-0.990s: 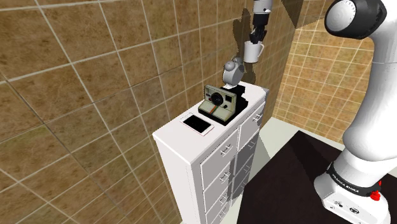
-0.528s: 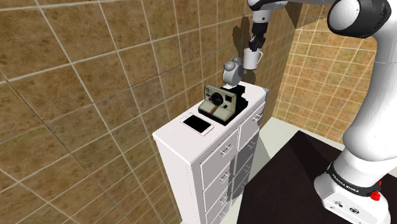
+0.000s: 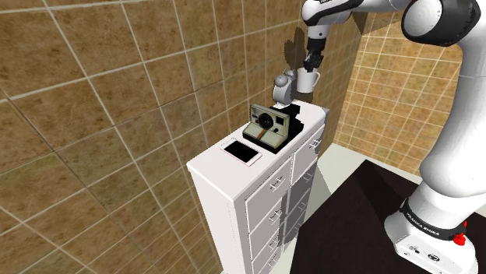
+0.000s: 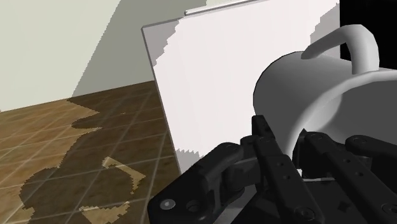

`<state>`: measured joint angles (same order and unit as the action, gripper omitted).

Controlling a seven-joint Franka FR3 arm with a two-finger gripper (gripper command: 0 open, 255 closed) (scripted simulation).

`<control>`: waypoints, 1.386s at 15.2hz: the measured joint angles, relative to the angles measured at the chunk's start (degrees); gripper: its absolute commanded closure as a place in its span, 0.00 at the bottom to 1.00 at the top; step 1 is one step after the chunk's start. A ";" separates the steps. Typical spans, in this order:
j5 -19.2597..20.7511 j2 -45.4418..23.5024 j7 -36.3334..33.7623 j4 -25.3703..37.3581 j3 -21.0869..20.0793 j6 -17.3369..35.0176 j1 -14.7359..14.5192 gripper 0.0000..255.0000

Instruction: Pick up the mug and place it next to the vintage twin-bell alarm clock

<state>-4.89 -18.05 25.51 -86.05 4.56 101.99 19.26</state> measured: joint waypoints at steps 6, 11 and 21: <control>-0.14 -0.49 0.36 -4.17 -0.03 4.64 -0.03 1.00; -0.28 -1.38 0.52 -6.54 -0.10 7.89 -0.09 1.00; -0.71 -3.71 1.18 -11.25 -0.22 14.90 -0.03 1.00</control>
<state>-5.60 -21.76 26.69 -97.29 4.34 116.89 19.22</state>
